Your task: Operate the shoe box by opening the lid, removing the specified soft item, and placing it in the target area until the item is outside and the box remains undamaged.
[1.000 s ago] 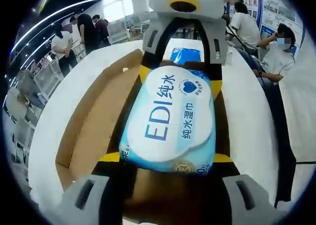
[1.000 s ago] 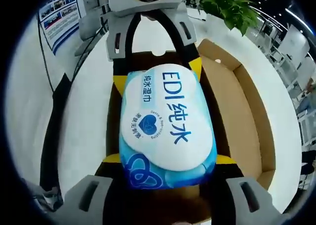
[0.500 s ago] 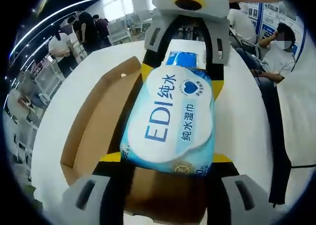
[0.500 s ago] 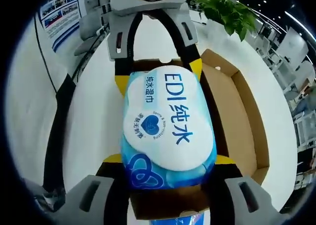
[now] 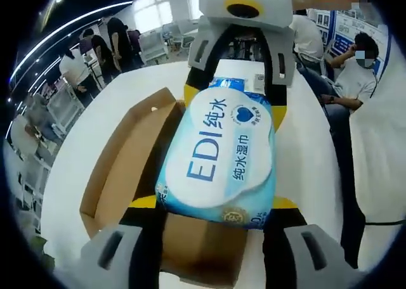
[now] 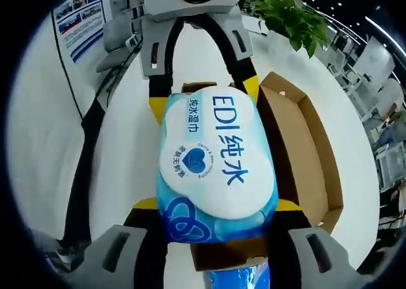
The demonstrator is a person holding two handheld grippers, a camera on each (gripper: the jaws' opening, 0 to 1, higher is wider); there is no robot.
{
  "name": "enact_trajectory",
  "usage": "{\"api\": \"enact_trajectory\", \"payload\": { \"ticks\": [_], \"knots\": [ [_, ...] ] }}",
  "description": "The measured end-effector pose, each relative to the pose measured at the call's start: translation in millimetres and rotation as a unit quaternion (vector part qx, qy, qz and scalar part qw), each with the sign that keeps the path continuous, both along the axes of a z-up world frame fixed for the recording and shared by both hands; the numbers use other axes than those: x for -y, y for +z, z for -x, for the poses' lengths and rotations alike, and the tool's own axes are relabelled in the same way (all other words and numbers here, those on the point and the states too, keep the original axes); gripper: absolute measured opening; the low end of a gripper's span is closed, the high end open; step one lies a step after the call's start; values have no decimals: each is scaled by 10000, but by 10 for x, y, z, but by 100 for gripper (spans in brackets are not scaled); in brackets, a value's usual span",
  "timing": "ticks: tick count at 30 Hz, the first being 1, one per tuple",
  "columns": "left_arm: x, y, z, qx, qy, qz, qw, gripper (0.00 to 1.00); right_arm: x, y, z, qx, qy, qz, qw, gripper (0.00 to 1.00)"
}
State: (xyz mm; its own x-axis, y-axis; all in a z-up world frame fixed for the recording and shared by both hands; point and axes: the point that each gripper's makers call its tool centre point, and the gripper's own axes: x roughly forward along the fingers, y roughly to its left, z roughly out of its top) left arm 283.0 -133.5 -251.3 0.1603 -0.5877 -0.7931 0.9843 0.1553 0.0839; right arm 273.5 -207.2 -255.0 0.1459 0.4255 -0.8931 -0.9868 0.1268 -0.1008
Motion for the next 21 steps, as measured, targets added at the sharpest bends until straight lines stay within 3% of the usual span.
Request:
{"api": "enact_trajectory", "payload": {
  "ticks": [21],
  "knots": [
    [409,26,211,61,-266,-23,9996,63,403,17,249,20,-257,-18,9997,62]
  ]
}}
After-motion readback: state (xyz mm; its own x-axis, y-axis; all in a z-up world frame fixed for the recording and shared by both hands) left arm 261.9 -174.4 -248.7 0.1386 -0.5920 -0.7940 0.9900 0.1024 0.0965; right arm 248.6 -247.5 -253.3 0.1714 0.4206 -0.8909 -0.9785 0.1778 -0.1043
